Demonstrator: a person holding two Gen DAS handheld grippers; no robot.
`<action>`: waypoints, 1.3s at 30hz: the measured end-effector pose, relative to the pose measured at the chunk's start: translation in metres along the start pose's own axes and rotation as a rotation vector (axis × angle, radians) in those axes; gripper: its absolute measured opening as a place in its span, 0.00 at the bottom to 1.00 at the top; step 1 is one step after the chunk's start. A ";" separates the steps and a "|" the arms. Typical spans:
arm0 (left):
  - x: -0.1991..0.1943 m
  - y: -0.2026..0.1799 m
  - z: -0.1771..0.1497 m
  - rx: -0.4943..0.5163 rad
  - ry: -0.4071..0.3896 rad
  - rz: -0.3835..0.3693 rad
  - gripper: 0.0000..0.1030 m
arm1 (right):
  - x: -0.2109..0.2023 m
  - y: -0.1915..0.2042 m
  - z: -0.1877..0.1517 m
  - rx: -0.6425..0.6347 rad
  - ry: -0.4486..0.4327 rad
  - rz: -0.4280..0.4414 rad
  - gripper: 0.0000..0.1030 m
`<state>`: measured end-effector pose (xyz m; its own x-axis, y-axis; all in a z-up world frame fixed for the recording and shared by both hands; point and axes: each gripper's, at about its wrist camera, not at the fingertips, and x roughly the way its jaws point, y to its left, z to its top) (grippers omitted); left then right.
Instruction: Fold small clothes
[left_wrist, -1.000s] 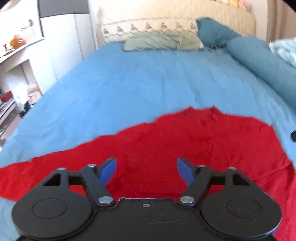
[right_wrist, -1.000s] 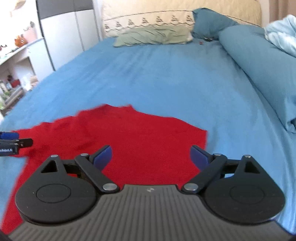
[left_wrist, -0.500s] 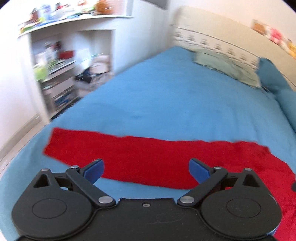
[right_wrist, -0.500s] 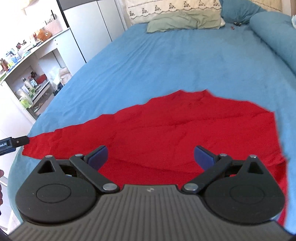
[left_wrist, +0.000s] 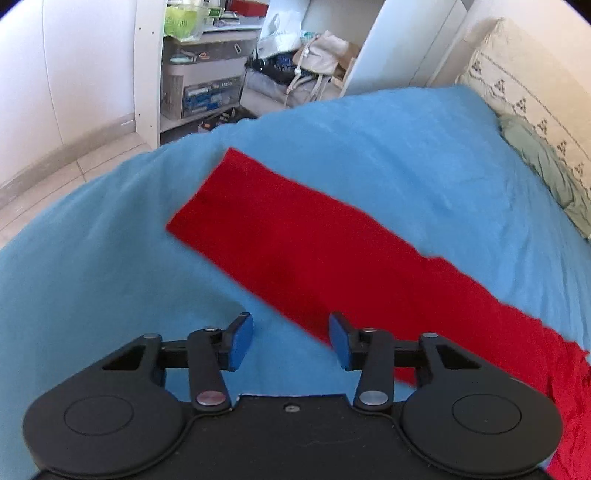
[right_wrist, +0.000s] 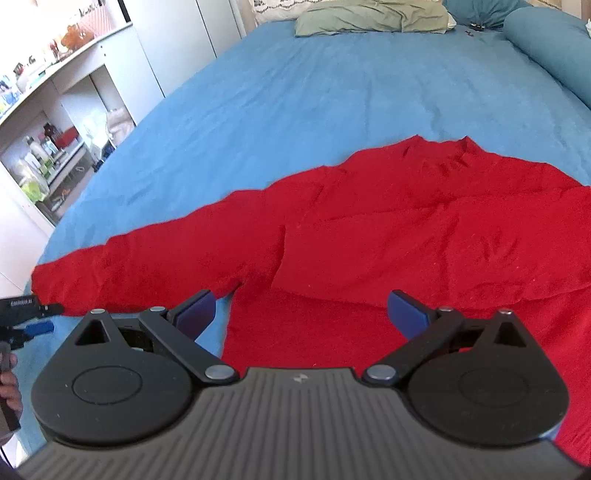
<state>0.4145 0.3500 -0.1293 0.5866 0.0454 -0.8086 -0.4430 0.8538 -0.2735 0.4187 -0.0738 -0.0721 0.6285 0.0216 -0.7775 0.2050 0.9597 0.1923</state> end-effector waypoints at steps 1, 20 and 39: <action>0.002 0.000 0.003 0.001 -0.012 0.001 0.47 | 0.001 0.001 -0.001 0.001 0.002 -0.004 1.00; -0.060 -0.119 0.030 0.151 -0.278 -0.069 0.08 | -0.024 -0.063 0.003 0.122 -0.071 -0.032 1.00; -0.070 -0.460 -0.203 0.698 -0.045 -0.385 0.08 | -0.126 -0.284 0.021 0.244 -0.174 -0.183 1.00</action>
<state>0.4397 -0.1508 -0.0525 0.6451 -0.3107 -0.6981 0.3148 0.9405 -0.1278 0.2968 -0.3552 -0.0159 0.6791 -0.2133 -0.7024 0.4861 0.8477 0.2125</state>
